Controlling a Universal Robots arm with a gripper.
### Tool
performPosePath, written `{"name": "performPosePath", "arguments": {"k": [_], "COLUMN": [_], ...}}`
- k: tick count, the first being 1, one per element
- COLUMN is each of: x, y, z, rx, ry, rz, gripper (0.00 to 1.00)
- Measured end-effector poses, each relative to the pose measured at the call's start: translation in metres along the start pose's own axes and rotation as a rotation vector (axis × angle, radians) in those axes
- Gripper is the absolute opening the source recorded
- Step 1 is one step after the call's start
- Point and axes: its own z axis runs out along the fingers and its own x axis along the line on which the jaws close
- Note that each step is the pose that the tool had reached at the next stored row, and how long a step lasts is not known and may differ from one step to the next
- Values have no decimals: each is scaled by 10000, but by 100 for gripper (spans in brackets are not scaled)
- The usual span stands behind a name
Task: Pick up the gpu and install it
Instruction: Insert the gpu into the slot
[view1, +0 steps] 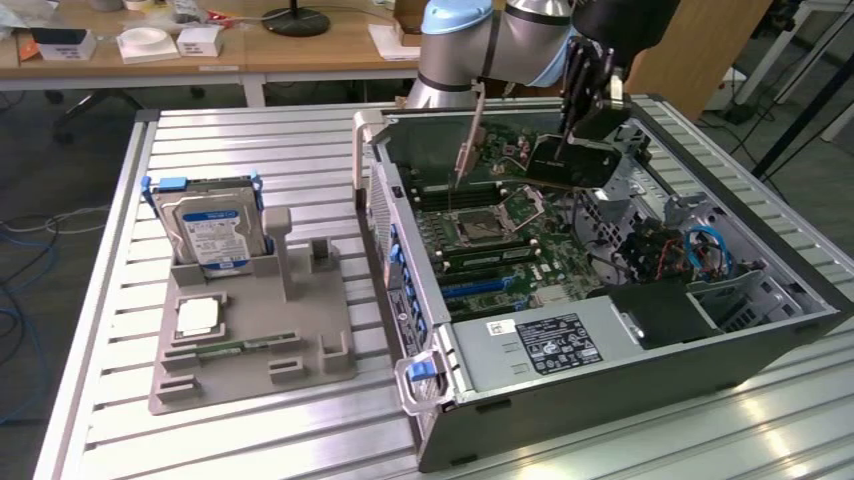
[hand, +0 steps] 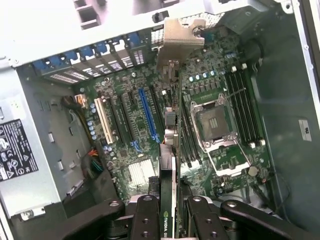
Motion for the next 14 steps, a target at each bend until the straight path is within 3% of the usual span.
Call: {"name": "performPosePath", "arguments": {"k": [10, 14], "x": [-1, -1], "y": [-2, -2], "z": [0, 0], "rx": [-28, -30], "ry": [-10, -11], "rz": [-1058, -1116], "gripper": [26, 26]}}
